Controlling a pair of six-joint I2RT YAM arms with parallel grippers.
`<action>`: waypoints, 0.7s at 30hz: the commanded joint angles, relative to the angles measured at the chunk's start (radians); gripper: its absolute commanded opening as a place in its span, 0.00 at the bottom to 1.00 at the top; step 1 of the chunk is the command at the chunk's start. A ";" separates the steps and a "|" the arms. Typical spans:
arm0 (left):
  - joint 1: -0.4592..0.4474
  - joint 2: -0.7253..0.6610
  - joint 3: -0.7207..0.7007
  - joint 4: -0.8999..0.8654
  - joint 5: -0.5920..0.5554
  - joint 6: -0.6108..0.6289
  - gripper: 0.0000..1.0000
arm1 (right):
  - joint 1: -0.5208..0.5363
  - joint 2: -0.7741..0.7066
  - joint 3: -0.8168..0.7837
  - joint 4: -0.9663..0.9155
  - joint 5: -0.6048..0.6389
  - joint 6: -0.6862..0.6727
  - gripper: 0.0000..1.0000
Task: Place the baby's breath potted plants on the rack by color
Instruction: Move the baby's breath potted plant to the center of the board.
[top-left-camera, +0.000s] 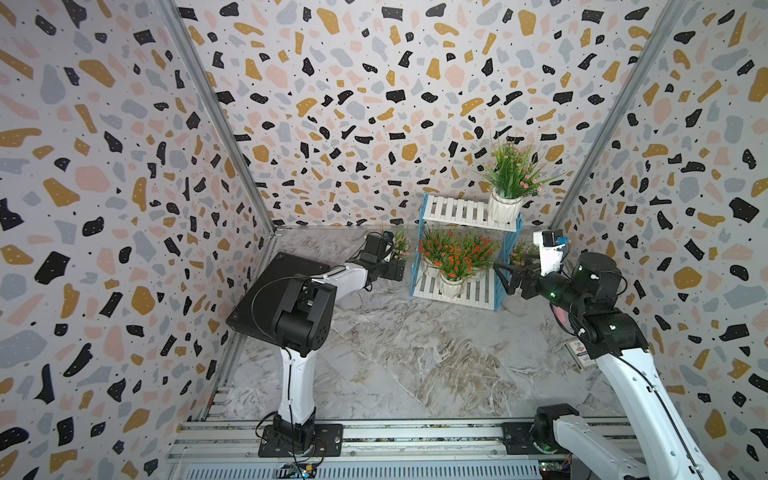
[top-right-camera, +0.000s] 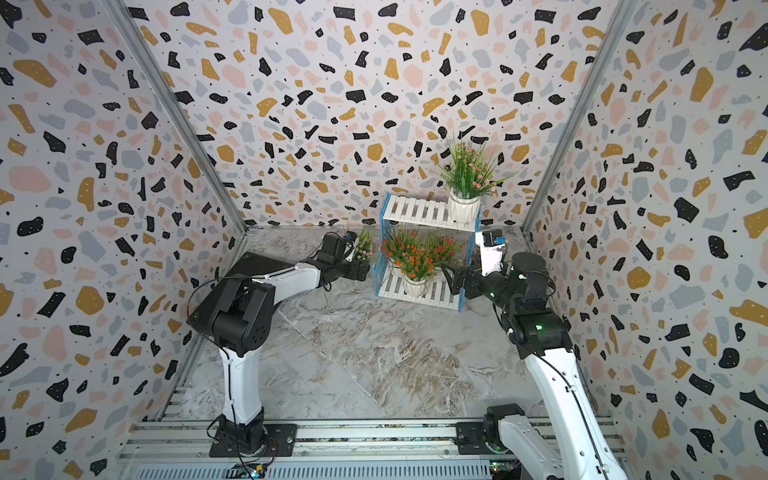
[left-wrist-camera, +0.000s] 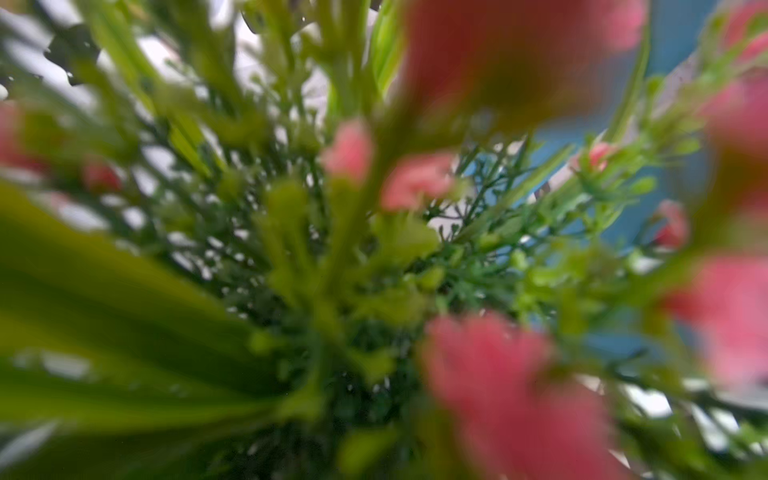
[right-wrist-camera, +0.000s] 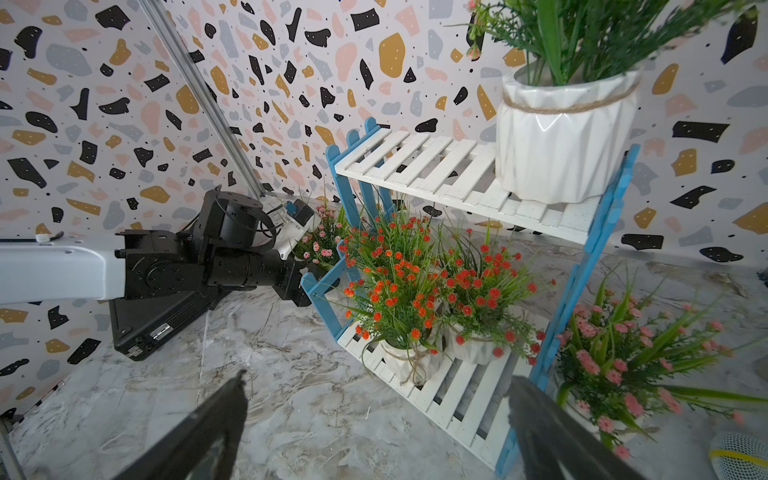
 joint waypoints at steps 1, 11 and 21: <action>0.008 0.032 0.063 -0.028 0.005 0.032 0.99 | 0.001 -0.016 0.003 0.025 0.005 -0.014 1.00; 0.022 0.110 0.187 -0.086 0.001 0.064 0.99 | 0.001 -0.009 0.001 0.039 0.006 -0.025 1.00; 0.032 0.191 0.333 -0.147 0.078 0.116 0.99 | 0.001 -0.002 -0.007 0.051 -0.002 -0.029 1.00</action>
